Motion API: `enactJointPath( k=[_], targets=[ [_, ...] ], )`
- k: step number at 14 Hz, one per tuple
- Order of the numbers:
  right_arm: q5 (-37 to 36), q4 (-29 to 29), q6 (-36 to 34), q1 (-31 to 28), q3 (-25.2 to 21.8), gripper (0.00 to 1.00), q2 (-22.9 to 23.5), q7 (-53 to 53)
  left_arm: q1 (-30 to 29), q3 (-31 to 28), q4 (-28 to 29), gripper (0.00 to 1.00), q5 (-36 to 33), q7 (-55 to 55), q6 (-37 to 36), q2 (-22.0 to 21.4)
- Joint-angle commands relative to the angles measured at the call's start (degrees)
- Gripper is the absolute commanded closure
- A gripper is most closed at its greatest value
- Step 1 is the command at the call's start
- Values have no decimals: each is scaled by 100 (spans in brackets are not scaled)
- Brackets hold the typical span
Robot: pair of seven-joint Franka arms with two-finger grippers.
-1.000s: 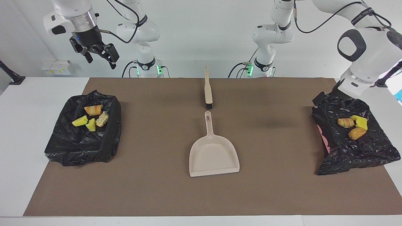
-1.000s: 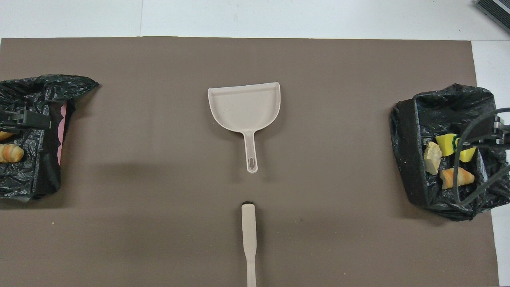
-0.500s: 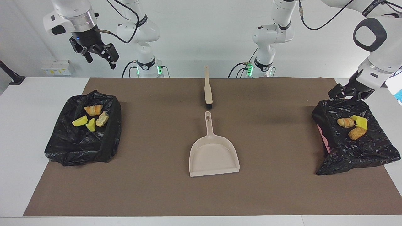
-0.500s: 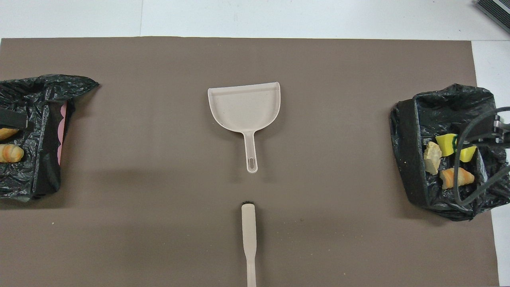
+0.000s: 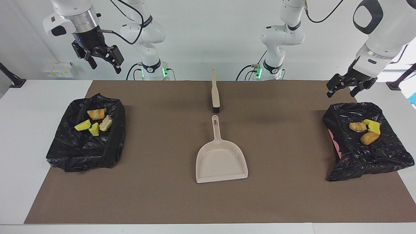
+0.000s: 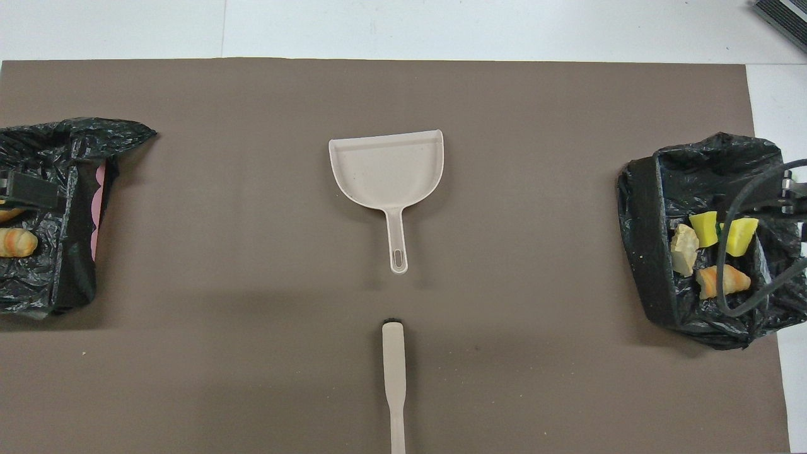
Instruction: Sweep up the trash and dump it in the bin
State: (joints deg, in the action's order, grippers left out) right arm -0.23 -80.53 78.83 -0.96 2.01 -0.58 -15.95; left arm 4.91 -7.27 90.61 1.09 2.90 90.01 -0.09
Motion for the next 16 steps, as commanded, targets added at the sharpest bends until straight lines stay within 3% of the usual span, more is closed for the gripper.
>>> enactJointPath(
  k=[1,8,16],
  targets=[
    [111,-243,116,-79,10,0,-144,215,10,-11,449,0,-100,-9,-53,-377],
    [111,-735,116,-62,19,0,-452,530,18,7,414,0,-100,-9,-1,-360],
    [128,-727,159,-62,19,0,-452,549,18,7,326,0,-100,35,-45,-334]
  ],
)
